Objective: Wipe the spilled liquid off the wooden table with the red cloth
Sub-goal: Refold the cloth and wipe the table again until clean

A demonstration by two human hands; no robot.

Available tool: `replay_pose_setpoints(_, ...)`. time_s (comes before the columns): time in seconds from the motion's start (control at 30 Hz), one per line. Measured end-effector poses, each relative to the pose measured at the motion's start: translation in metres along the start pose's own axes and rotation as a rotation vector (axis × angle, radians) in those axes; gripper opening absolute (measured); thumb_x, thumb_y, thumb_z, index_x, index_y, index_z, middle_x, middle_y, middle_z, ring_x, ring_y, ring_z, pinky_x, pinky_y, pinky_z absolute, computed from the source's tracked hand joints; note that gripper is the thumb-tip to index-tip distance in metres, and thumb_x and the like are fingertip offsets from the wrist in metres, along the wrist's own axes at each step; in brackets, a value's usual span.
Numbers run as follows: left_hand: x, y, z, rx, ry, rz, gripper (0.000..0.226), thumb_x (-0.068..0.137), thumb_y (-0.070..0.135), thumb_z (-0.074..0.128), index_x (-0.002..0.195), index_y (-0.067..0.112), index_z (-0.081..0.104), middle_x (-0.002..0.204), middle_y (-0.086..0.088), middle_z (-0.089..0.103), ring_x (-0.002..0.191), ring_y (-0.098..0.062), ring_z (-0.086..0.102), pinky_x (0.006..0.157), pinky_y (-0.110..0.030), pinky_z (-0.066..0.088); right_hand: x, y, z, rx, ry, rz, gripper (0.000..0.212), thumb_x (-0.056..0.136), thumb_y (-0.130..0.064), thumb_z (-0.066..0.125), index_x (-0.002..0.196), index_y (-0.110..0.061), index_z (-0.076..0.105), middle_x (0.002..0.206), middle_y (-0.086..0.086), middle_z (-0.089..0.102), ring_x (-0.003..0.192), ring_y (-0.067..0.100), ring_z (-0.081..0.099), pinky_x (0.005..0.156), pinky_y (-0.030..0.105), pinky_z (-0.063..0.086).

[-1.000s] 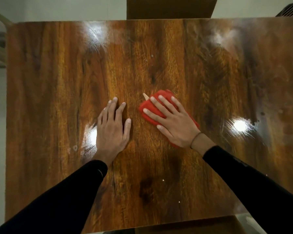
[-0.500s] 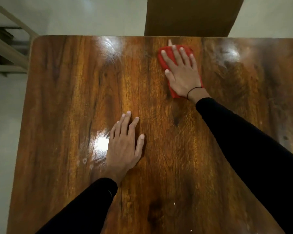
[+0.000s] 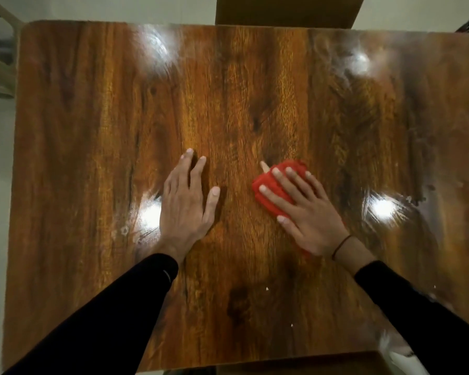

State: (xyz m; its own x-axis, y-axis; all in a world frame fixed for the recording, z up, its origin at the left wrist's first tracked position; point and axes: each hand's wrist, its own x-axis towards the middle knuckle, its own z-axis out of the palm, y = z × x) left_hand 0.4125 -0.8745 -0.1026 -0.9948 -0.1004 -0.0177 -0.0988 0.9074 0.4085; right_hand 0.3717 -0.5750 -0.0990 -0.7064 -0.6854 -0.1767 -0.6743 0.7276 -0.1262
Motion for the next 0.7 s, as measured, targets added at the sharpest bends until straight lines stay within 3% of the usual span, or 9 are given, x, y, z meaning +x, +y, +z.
replay_pose_setpoints(0.2, -0.002, 0.001, -0.003, -0.001, 0.002, 0.001, 0.059, 0.118, 0.043, 0.033, 0.165, 0.008, 0.044, 0.179, -0.014, 0.03, 0.168, -0.031, 0.024, 0.136, -0.05, 0.021, 0.06, 0.033, -0.018, 0.022, 0.075, 0.299, 0.069, 0.117, -0.053, 0.027, 0.182, -0.036, 0.014, 0.191, 0.006, 0.007, 0.177, 0.033, 0.007, 0.141, 0.061, 0.009)
replay_pose_setpoints(0.37, -0.004, 0.004, -0.004, 0.014, 0.028, 0.003, 0.055, 0.12, 0.041, 0.032, 0.164, 0.009, 0.045, 0.178, -0.014, 0.032, 0.168, -0.031, 0.025, 0.135, -0.048, 0.021, 0.073, -0.032, -0.014, 0.012, 0.096, 0.227, 0.069, 0.118, -0.052, 0.028, 0.183, -0.034, 0.013, 0.191, 0.01, 0.006, 0.177, 0.036, 0.007, 0.14, 0.062, 0.01)
replay_pose_setpoints(0.57, -0.005, 0.007, -0.004, 0.026, 0.042, 0.017, 0.055, 0.12, 0.043, 0.033, 0.163, 0.01, 0.045, 0.177, -0.015, 0.033, 0.167, -0.032, 0.027, 0.134, -0.048, 0.021, -0.024, -0.111, 0.021, 0.089, 0.094, 0.096, 0.072, 0.118, -0.049, 0.036, 0.183, -0.033, 0.009, 0.191, 0.009, -0.003, 0.177, 0.035, -0.002, 0.14, 0.066, 0.01)
replay_pose_setpoints(0.7, -0.007, 0.006, -0.006, 0.004, 0.023, 0.021, 0.058, 0.12, 0.045, 0.033, 0.164, 0.009, 0.044, 0.178, -0.016, 0.031, 0.168, -0.032, 0.025, 0.135, -0.047, 0.018, -0.092, -0.101, 0.029, 0.08, 0.029, 0.161, 0.067, 0.119, -0.055, 0.021, 0.183, -0.036, 0.01, 0.191, 0.005, -0.002, 0.177, 0.032, -0.001, 0.139, 0.065, 0.011)
